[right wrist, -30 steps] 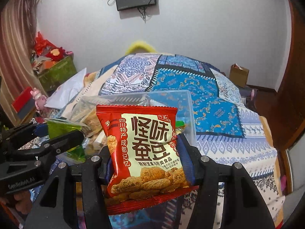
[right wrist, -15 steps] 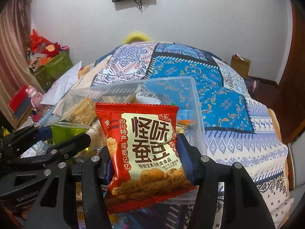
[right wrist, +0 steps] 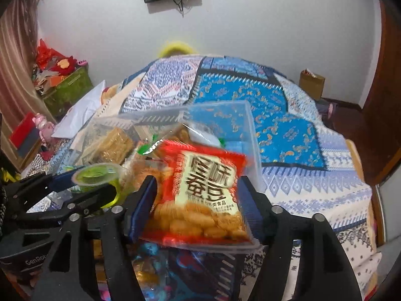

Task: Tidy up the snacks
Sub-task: 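Lower both items into the clear box and open both grippers, then grasp the puffed rice bar with the left gripper while the right grasps the long biscuit roll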

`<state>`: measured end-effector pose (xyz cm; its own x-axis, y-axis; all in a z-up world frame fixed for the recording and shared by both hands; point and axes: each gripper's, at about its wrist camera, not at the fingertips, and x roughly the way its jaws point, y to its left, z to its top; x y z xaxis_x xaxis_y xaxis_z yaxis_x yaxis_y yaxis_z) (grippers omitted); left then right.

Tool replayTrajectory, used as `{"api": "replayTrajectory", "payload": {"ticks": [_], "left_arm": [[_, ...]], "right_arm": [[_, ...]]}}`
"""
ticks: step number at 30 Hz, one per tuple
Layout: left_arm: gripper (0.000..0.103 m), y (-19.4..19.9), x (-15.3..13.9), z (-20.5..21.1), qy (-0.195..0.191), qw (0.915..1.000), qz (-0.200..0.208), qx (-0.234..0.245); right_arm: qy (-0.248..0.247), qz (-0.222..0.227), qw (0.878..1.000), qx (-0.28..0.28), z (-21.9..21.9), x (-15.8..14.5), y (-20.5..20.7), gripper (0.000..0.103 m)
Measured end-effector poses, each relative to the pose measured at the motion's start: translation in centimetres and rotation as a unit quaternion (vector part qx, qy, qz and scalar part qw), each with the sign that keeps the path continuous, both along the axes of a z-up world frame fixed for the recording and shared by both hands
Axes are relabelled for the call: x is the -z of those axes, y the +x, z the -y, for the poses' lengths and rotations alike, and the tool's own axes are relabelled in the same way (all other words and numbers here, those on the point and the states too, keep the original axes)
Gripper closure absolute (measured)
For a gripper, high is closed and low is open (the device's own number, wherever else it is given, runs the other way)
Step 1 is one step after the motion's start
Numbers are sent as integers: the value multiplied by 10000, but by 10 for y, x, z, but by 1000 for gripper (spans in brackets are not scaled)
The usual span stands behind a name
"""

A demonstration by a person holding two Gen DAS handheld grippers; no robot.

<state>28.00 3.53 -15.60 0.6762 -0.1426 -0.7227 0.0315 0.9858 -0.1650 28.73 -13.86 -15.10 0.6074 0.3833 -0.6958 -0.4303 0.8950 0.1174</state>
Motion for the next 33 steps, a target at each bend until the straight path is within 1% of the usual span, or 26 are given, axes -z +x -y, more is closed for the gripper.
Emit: {"api": "replayTrajectory", "payload": {"ticks": [6,9,10,11,14,19,20,22,25,28,30,33], "left_arm": [[48,-25,-35,-1,132,9988,462,24],[48,-38,-42,-3,289,9982,518,42],[47,-42,-41,-5,328,9982,494,53],[47,-48,-38,-7,384,9983,439,64],[47,-62,-24,-14,522,9983,267,44],[47,-80,16,-34,603,9978,-234,-113],[46,-83,24,-37,596,9976,-320,-135],[40,-90,31,-45,443,9985,-270,-200],[39,-96,32,-50,424,9984,-229,-287],[39,-101,35,-54,296,9986,-262,-355],[39,-100,44,-58,220,9982,-415,-376],[39,-93,63,-55,206,9962,-779,-334]], "right_arm": [[121,196,9997,-72,3,-22,-15,38],[147,249,9995,-112,5,-28,-27,37],[146,275,9994,-124,6,-29,-33,34],[129,291,9994,-128,6,-29,-37,33],[20,270,9995,-180,5,-23,-51,32],[-61,1,9996,-282,2,-3,-69,32],[-77,-83,9995,-309,0,2,-72,32],[-118,-213,9992,-331,-4,11,-78,32],[-172,-416,9982,-390,-11,24,-83,32],[-107,-576,9974,-428,-13,31,-88,32],[-71,-675,9967,-454,-13,37,-92,32],[-122,-760,9959,-482,-17,42,-95,32]]}}
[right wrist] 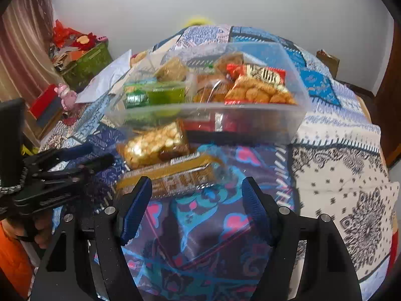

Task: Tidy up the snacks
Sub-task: 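Grasp the puffed rice bar with the left gripper while the right grasps the long biscuit roll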

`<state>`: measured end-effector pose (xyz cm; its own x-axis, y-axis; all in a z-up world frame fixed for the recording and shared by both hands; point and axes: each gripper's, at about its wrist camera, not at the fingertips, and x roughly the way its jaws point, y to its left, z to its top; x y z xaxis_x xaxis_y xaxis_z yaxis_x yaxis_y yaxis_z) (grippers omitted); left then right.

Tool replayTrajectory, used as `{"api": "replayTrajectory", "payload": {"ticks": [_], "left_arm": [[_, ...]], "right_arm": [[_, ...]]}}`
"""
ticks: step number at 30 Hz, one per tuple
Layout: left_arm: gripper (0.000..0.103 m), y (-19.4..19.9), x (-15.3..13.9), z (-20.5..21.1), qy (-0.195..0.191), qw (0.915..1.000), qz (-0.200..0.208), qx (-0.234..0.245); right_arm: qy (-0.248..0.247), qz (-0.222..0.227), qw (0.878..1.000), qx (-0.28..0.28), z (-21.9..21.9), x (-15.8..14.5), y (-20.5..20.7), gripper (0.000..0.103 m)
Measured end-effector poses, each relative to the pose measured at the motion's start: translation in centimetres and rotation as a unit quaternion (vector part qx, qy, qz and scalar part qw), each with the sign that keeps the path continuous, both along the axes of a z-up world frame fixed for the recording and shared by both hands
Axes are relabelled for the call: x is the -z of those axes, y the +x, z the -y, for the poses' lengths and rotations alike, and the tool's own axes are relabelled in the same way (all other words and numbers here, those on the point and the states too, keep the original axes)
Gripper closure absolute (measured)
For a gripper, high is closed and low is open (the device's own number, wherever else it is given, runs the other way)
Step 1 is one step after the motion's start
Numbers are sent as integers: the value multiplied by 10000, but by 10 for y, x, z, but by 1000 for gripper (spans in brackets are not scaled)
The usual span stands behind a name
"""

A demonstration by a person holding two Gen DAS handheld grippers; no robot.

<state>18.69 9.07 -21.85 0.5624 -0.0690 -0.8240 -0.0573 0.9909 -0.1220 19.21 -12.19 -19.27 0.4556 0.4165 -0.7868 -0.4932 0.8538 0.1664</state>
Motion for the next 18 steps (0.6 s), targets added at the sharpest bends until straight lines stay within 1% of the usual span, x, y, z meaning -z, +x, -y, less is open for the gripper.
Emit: {"api": "replayTrajectory", "payload": {"ticks": [4,10,14,16,18], "left_arm": [[39,2,9,11,95,9998,-152,112],[40,-12,2,31,-157,9985,-67,514],[39,-16,-2,52,-152,9968,16,786],[39,-13,-1,58,-225,9962,-22,840],[39,-10,2,63,-251,9961,-71,847]], "right_arm": [[-18,-55,10000,-9,-2,2,-1,32],[-25,-149,9999,36,0,4,1,32],[37,-294,9994,175,3,9,9,31],[112,-434,9987,238,2,12,15,28],[101,-511,9983,256,-2,16,20,27]]}}
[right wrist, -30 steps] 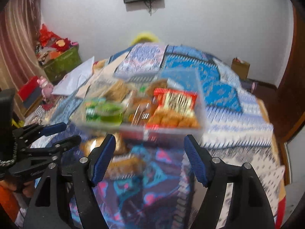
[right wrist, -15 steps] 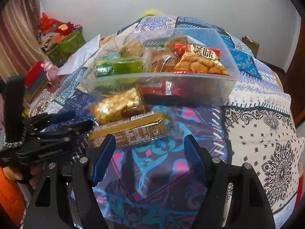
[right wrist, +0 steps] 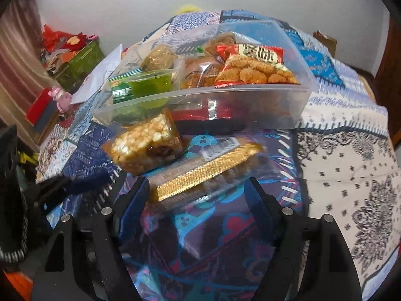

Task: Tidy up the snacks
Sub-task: 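Grasp the puffed rice bar with the left gripper while the right grasps the long biscuit roll, then lift both held snacks and carry them over the clear box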

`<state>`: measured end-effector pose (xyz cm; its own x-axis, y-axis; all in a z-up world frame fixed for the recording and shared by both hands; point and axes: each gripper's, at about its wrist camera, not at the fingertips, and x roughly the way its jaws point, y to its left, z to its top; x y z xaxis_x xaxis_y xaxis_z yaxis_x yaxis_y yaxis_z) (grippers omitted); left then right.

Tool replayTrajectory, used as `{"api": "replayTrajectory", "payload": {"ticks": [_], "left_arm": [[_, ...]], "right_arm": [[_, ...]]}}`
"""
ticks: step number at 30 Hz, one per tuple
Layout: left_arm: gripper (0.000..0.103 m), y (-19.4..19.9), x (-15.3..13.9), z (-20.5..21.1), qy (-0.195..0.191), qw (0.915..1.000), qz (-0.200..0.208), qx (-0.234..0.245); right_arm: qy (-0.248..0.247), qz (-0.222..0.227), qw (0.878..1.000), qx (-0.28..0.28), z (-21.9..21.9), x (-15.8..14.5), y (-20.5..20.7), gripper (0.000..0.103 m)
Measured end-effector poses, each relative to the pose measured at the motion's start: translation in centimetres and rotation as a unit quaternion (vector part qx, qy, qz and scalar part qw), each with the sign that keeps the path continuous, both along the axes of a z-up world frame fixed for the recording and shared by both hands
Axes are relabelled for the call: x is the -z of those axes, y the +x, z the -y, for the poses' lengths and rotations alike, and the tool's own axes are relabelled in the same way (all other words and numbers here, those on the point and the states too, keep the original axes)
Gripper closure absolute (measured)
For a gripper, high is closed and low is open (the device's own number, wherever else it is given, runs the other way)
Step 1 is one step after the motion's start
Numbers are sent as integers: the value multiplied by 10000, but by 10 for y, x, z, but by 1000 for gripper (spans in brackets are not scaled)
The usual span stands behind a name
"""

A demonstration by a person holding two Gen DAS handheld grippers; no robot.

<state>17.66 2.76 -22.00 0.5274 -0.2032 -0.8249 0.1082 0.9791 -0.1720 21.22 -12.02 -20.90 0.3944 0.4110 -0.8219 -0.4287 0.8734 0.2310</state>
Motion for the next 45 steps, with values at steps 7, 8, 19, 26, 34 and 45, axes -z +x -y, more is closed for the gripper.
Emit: {"api": "replayTrajectory", "payload": {"ticks": [7,8,19,26,34,45], "left_arm": [[39,0,0,1,-28,10000,53,-27],[39,-1,-2,-2,-4,9999,95,-43],[39,7,-34,-27,47,9980,624,-126],[35,38,-34,-13,-34,9980,595,221],[36,66,-11,6,145,9991,195,348],[66,34,-13,15,-6,9994,183,294]], "right_arm": [[-127,-137,9986,496,-5,11,16,4],[-180,-160,9985,485,-7,14,18,3],[-119,-94,9998,97,7,17,10,15],[-110,-62,9999,-88,21,15,5,25],[-163,-58,9994,-315,39,10,0,39],[-391,63,9988,-304,72,2,-15,65]]}}
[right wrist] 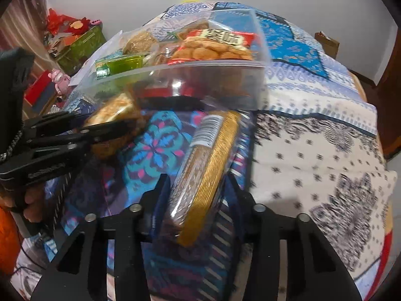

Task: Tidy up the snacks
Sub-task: 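Lift both held snacks and carry them over the clear box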

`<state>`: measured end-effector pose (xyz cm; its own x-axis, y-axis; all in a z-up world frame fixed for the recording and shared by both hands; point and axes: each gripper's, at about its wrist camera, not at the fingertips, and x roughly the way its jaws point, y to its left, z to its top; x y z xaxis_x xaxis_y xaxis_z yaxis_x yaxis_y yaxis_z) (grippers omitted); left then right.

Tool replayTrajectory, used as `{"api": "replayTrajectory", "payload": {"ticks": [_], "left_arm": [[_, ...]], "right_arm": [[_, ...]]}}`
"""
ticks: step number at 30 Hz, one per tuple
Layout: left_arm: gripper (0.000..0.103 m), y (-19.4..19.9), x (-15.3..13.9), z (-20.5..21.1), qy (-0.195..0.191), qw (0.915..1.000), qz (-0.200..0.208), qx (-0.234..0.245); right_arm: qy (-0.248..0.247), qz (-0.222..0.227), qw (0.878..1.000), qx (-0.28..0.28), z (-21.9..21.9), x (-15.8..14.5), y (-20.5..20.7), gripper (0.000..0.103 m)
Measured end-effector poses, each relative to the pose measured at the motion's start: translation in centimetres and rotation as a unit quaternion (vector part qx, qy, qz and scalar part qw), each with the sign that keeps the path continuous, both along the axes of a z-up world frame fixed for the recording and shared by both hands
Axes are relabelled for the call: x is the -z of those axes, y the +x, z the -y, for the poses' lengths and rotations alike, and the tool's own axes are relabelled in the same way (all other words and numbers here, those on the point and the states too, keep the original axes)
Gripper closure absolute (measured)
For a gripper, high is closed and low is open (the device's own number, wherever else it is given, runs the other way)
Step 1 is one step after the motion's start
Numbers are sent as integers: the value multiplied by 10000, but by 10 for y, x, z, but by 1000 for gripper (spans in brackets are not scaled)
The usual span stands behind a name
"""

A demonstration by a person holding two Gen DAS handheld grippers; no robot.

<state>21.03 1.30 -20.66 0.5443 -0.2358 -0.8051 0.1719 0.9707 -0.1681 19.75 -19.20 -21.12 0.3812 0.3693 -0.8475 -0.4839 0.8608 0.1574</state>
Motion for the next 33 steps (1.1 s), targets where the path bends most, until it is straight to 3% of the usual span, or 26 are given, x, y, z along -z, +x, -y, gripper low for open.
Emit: {"api": "replayTrajectory", "payload": {"ticks": [4,14,22,33], "left_arm": [[66,-16,-2,6,164,9998,75,-31],[66,-21,-1,7,3,9998,7,-181],[67,-19,-1,4,-142,9994,24,-330],[67,-38,-40,-9,-328,9964,558,-544]], "right_arm": [[30,-48,9999,111,-1,-2,4,65],[-422,286,9984,234,-29,0,19,62],[-258,199,9992,240,-28,7,29,65],[10,443,9990,95,-27,-17,-4,66]]}}
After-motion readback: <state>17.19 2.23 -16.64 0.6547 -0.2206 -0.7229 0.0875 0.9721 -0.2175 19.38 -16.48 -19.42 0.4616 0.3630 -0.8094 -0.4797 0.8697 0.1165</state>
